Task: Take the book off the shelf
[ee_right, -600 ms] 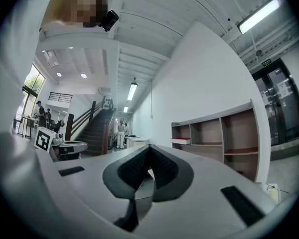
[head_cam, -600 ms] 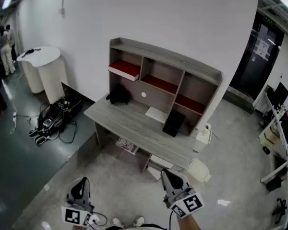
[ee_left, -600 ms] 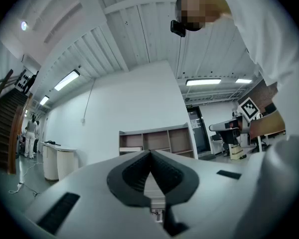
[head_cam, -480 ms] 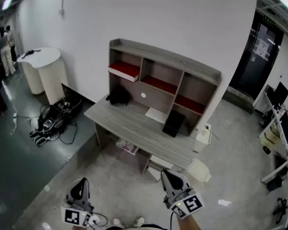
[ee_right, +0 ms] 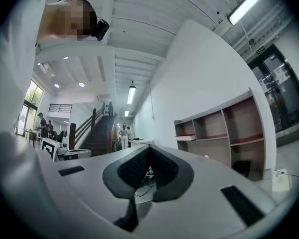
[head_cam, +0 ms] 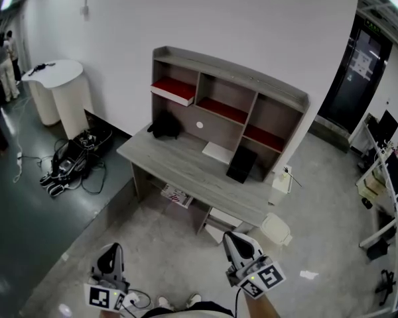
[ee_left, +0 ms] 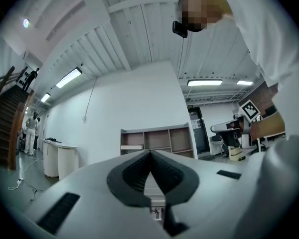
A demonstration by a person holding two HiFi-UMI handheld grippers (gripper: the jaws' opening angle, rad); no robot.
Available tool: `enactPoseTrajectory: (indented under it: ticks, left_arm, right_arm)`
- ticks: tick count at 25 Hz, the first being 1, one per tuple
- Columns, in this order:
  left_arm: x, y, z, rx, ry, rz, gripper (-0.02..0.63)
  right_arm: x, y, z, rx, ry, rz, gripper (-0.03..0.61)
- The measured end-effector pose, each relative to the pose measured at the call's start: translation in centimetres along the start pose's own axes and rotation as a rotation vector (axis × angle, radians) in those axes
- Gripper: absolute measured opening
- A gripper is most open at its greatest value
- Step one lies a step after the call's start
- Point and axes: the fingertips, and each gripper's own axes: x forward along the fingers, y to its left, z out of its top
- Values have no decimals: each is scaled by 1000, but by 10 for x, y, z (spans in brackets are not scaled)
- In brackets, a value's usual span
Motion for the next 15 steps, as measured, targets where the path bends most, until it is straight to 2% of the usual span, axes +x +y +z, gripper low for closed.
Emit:
enactPoseTrajectory:
  ticks: [7, 10, 15]
  left_arm:
    - [-1, 13, -24, -62, 9, -22, 16]
    - [1, 14, -29, -62, 12, -38, 16]
    - [22, 33, -52, -53, 55, -11, 16]
  right_arm:
    - [-4, 3, -14, 0, 28, -80, 21]
    - [-4, -5, -24, 18, 49, -103, 21]
    - [30, -28, -35, 42, 47, -93, 21]
